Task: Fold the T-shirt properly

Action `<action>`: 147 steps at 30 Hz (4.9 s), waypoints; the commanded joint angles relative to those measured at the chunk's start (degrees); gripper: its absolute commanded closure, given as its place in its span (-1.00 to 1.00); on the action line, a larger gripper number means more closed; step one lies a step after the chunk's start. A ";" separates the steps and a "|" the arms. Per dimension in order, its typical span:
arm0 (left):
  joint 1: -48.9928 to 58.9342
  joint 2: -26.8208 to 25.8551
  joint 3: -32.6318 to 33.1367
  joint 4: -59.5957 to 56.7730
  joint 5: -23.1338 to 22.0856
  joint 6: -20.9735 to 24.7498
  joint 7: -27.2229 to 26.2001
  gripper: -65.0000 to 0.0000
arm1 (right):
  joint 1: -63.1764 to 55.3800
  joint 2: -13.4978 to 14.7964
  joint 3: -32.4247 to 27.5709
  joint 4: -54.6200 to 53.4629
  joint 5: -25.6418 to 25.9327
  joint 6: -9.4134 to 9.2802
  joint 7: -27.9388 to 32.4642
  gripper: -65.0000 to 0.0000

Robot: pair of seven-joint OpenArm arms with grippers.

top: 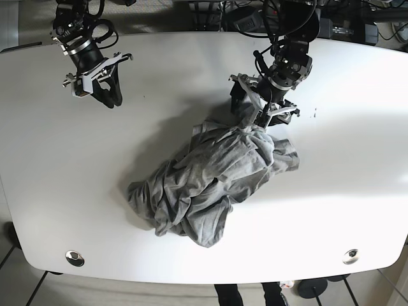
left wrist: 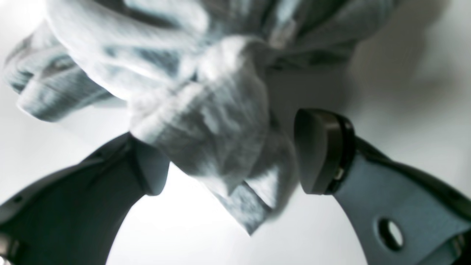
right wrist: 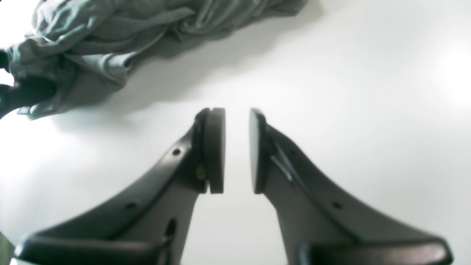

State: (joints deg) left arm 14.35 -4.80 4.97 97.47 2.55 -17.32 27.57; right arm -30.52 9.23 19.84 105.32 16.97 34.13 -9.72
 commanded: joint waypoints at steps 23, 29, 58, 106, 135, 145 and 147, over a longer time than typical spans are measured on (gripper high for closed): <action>10.93 3.52 -24.71 18.00 -0.83 -18.15 -0.72 1.00 | 9.20 0.57 -0.63 5.76 1.27 0.55 -10.64 0.66; 10.66 6.16 -45.28 16.42 -0.74 -22.68 -0.63 1.00 | 24.85 0.39 -3.35 3.21 1.36 0.55 -27.78 0.33; 8.99 1.85 -60.40 13.78 -0.66 -22.68 7.99 1.00 | 45.51 -4.62 -19.97 -36.53 9.27 0.11 -30.86 -0.59; -43.67 2.56 -16.01 7.10 -0.13 -22.68 40.95 1.00 | 79.53 8.48 -5.55 -22.81 9.53 0.55 -49.14 0.94; -36.72 -4.83 -22.07 -3.01 -0.74 -22.68 28.56 1.00 | 42.26 -0.31 -5.02 5.41 9.80 0.64 -55.56 0.94; -23.01 -5.00 -34.38 -2.92 -0.22 -22.68 24.16 1.00 | 20.28 -5.59 -5.55 7.61 9.80 0.64 -55.56 0.94; -22.83 -5.09 -33.32 -5.47 -0.22 -22.68 22.05 1.00 | 19.14 -5.15 -7.84 7.61 9.80 0.64 -55.56 0.94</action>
State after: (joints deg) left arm -7.46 -9.23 -28.29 91.02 2.81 -40.25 50.89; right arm -11.90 3.81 11.70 111.70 25.71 34.52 -66.48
